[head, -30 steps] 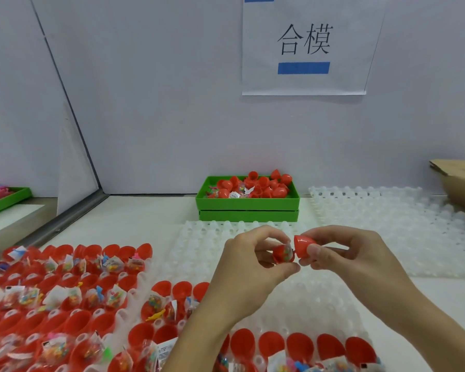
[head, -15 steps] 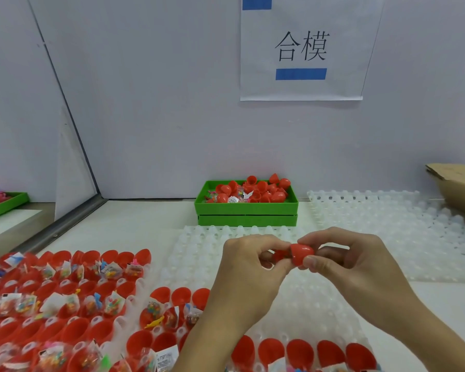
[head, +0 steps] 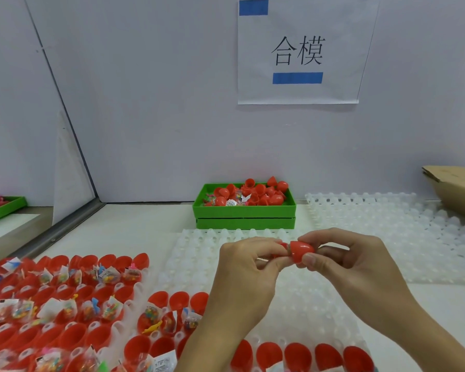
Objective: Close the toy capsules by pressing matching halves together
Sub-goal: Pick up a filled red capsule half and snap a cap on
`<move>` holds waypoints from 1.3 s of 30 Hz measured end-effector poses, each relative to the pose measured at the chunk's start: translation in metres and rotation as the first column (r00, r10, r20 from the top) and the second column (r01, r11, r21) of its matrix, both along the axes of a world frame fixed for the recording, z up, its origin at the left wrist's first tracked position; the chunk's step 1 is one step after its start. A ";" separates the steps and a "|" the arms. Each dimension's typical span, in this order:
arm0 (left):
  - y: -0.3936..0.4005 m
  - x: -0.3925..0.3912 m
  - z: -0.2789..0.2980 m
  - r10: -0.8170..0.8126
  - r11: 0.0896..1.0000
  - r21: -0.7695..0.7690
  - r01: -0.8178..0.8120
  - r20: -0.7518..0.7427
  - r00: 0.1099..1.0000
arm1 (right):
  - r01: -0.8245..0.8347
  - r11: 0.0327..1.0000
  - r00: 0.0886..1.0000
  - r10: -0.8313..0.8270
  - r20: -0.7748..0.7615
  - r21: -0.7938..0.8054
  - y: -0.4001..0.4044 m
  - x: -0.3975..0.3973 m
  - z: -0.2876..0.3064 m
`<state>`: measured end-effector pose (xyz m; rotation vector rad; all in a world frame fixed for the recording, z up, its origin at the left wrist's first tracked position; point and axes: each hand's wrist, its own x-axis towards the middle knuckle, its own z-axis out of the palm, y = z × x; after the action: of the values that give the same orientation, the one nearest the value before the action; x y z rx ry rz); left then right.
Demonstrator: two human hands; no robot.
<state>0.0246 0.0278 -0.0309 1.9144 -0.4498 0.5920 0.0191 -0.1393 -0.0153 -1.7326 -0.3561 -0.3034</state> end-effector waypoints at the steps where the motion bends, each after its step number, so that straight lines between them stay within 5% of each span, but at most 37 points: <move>1: 0.000 0.000 0.000 0.002 1.000 0.012 -0.003 0.008 1.000 | 0.000 1.000 1.000 0.000 0.003 0.004 0.000 0.000 0.000; 11: -0.006 -0.006 0.001 0.014 0.997 0.080 -0.019 0.057 0.998 | 0.015 1.000 0.999 -0.013 0.052 -0.024 0.000 0.000 -0.001; 21: -0.007 -0.002 0.000 0.042 0.999 -0.022 -0.046 -0.166 0.985 | 0.003 0.998 0.997 0.003 0.082 -0.070 0.003 0.001 -0.006; 28: -0.008 -0.006 0.004 0.055 0.991 -0.117 -0.064 -0.078 0.995 | 0.025 0.999 0.996 -0.028 0.081 0.040 0.005 0.002 -0.006; 39: -0.015 -0.008 -0.001 0.045 0.996 0.081 -0.047 0.024 0.999 | 0.050 0.997 0.994 -0.056 0.096 0.061 0.002 0.002 -0.007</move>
<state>0.0163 0.0126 -0.0321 2.0020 -0.4512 0.6343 0.0216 -0.1372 -0.0225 -1.6752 -0.3694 -0.4344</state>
